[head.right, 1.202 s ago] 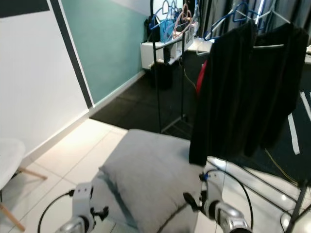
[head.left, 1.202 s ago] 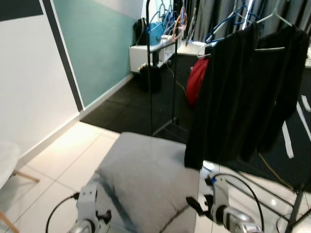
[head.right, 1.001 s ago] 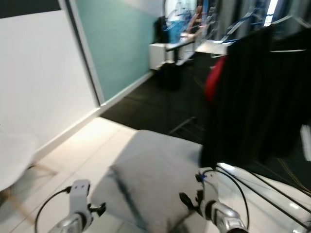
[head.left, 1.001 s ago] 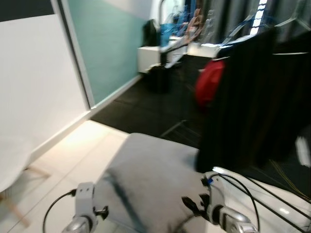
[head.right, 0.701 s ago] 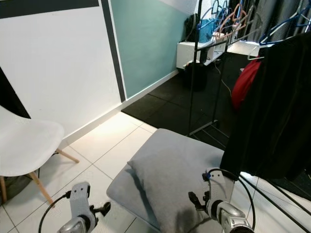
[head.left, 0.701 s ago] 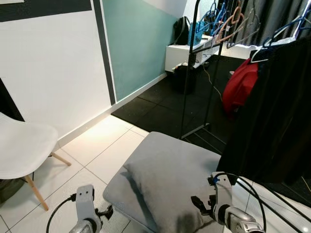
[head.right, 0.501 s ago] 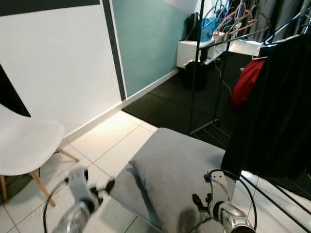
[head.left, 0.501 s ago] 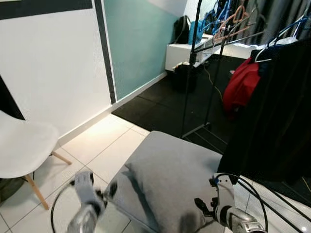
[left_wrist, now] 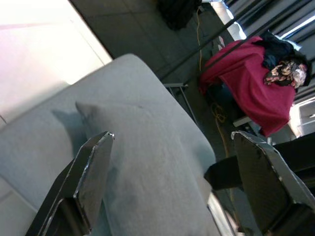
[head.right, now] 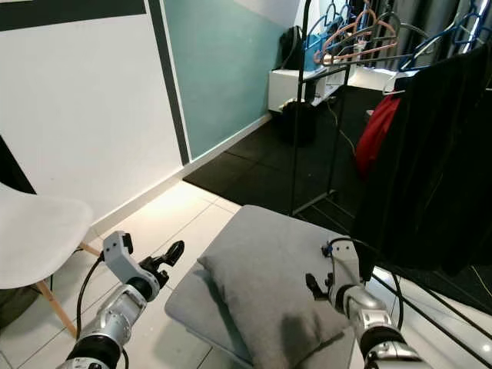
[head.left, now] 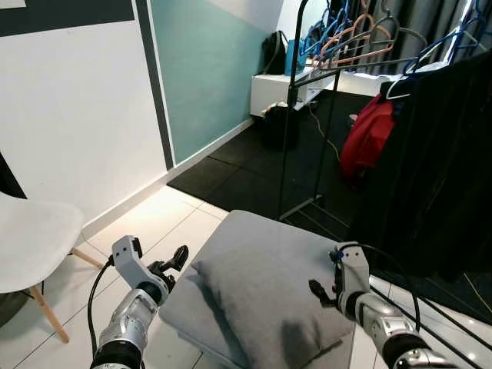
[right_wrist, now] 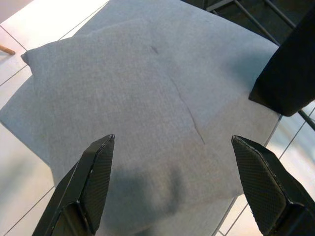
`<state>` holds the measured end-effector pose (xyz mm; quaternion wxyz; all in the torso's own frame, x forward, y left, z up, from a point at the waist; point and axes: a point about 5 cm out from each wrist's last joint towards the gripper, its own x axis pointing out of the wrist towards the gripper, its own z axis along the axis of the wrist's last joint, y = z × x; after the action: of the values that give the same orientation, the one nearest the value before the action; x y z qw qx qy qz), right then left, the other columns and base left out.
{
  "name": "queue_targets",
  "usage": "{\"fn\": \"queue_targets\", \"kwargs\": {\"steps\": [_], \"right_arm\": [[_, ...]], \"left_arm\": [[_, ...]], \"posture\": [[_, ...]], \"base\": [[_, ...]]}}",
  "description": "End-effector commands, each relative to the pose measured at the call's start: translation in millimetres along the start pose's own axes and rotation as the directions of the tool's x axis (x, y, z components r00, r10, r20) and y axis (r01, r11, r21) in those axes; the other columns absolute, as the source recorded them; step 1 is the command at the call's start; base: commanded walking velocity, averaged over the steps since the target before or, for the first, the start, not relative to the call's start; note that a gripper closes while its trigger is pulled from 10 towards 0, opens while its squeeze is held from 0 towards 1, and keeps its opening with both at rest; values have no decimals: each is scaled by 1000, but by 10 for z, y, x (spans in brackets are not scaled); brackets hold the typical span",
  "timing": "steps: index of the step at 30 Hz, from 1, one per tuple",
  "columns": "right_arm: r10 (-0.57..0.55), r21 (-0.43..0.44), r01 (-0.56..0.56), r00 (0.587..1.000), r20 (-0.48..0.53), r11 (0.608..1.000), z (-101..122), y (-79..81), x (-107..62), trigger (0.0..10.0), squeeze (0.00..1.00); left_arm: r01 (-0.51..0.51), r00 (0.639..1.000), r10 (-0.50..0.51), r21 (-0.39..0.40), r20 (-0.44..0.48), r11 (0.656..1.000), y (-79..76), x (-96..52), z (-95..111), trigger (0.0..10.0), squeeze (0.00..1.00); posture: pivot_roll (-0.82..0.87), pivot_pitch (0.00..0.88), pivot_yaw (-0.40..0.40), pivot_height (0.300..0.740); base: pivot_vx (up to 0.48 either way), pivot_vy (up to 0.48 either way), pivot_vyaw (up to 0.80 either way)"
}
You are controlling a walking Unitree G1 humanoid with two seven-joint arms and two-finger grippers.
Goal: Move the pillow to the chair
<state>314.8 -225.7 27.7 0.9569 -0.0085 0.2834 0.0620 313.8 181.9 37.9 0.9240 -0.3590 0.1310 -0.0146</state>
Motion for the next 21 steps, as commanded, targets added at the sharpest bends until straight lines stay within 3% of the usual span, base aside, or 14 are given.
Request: {"fn": "queue_targets", "kwargs": {"steps": [1, 2, 4, 7, 9, 12, 16, 18, 19, 21], "right_arm": [[1, -12, 0, 1000, 23, 1000, 113, 4, 16, 10000, 0], [14, -26, -12, 998, 62, 1000, 266, 25, 36, 10000, 0], [25, -37, -22, 996, 86, 999, 370, 45, 47, 10000, 0], [28, -41, -25, 995, 92, 999, 399, 51, 50, 10000, 0], [42, -56, -37, 994, 104, 998, 462, 71, 56, 10000, 0], [54, -66, -47, 992, 113, 997, 506, 90, 60, 10000, 0], [74, -83, -64, 989, 127, 994, 573, 122, 67, 10000, 0], [92, -96, -79, 986, 137, 992, 624, 146, 70, 10000, 0], [92, -96, -79, 986, 137, 992, 624, 146, 70, 10000, 0], [102, -105, -87, 984, 144, 991, 667, 160, 70, 10000, 0]], "left_arm": [[-12, 1000, 12, -11, -20, 1000, 35, -18, -4, 10000, 0], [-8, 999, 10, 52, -37, 999, 57, -9, 26, 10000, 0], [-20, 999, 24, 117, -34, 993, 87, -1, 64, 10000, 0], [-29, 999, 34, 140, -31, 990, 102, 1, 79, 10000, 0], [-66, 998, 69, 214, -10, 975, 142, -8, 119, 10000, 0], [-91, 996, 92, 243, 7, 966, 164, -27, 139, 10000, 0], [-95, 995, 95, 203, 13, 975, 164, -47, 128, 10000, 0], [-77, 997, 74, 100, 36, 992, 128, -31, 155, 10000, 0], [-77, 997, 74, 100, 36, 992, 128, -31, 155, 10000, 0], [-31, 998, 29, 27, 54, 999, 57, -7, 194, 10000, 0]], "posture": [[-173, 27, -21, 650], [-178, 29, -22, 640], [-180, 30, -23, 630], [-181, 31, -23, 625], [-182, 32, -28, 615], [-184, 31, -29, 605], [-188, 31, -35, 590], [-190, 31, -38, 580], [-190, 31, -38, 580], [-190, 30, -38, 570]], "base": [[0, 0, 0], [0, 0, 0], [0, 0, 0], [0, 0, 0], [0, 0, 0], [0, 0, 0], [0, 0, 0], [0, 0, 0], [0, 0, 0], [0, 0, 0]]}}
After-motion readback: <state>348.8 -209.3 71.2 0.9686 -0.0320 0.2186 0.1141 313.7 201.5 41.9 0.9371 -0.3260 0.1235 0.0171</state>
